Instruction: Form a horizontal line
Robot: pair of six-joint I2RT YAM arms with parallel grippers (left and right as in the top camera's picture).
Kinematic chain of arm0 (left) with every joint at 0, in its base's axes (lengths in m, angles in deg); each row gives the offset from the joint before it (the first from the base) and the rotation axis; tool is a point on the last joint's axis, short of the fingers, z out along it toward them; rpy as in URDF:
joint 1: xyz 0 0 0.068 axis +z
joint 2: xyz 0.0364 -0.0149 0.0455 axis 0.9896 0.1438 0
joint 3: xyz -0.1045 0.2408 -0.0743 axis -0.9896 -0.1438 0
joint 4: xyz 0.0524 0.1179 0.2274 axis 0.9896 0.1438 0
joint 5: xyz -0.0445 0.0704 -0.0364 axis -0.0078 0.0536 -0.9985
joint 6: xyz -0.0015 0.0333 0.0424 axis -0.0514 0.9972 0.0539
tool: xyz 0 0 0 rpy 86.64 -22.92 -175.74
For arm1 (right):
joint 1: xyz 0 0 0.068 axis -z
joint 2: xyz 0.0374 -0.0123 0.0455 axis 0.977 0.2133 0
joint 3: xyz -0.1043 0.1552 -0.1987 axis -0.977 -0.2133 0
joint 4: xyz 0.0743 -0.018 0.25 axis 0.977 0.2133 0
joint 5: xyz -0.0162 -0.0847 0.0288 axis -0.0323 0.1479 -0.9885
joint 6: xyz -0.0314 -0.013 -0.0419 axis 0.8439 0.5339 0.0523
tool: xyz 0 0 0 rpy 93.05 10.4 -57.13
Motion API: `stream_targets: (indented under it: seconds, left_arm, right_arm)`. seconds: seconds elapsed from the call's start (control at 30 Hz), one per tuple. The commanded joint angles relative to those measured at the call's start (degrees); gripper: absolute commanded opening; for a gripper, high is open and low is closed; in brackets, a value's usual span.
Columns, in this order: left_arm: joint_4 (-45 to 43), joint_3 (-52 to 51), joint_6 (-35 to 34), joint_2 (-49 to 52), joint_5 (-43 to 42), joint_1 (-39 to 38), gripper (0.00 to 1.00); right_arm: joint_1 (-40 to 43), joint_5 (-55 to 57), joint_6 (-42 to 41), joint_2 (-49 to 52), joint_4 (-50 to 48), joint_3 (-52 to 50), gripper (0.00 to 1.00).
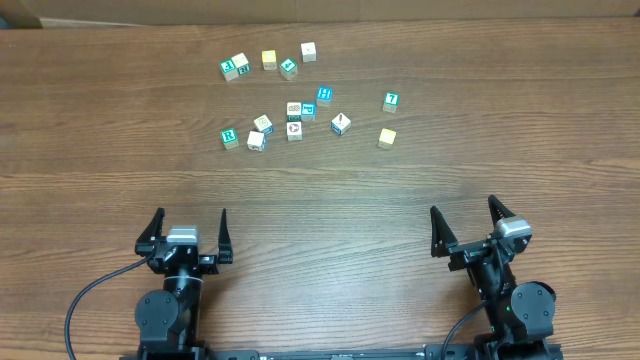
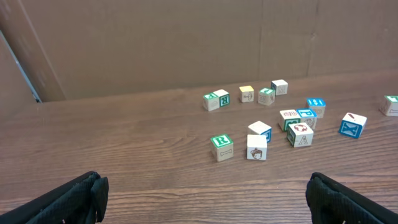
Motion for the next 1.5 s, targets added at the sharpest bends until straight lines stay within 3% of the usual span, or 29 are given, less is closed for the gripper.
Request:
stream_targets:
  seconds: [0.0, 0.47, 0.9, 1.3, 1.47]
  left_arm:
    - [-0.09, -0.20, 1.36, -0.15, -0.24, 0.26, 1.00]
    - [-0.09, -0.20, 0.61, -0.15, -0.59, 0.26, 1.00]
    - [-0.09, -0.20, -20.81, -0.15, -0.72, 0.26, 1.00]
    - [0.39, 2.56, -20.06, -0.07, -13.18, 0.26, 1.00]
    - [5.75, 12.52, -12.44, 3.41, -11.69, 0.26, 1.00]
  right_arm:
    - [0.11, 0.52, 0.39, -0.22, -0.37, -0.59, 1.00]
    - [0.11, 0.52, 0.39, -0.22, -0.37, -0.59, 1.00]
    - [0.11, 0.52, 0.39, -0.22, -0.35, -0.59, 1.00]
    - [0.11, 0.52, 0.39, -0.22, -0.35, -0.59, 1.00]
    - [0.11, 0.52, 0.39, -0.22, -0.35, -0.59, 1.00]
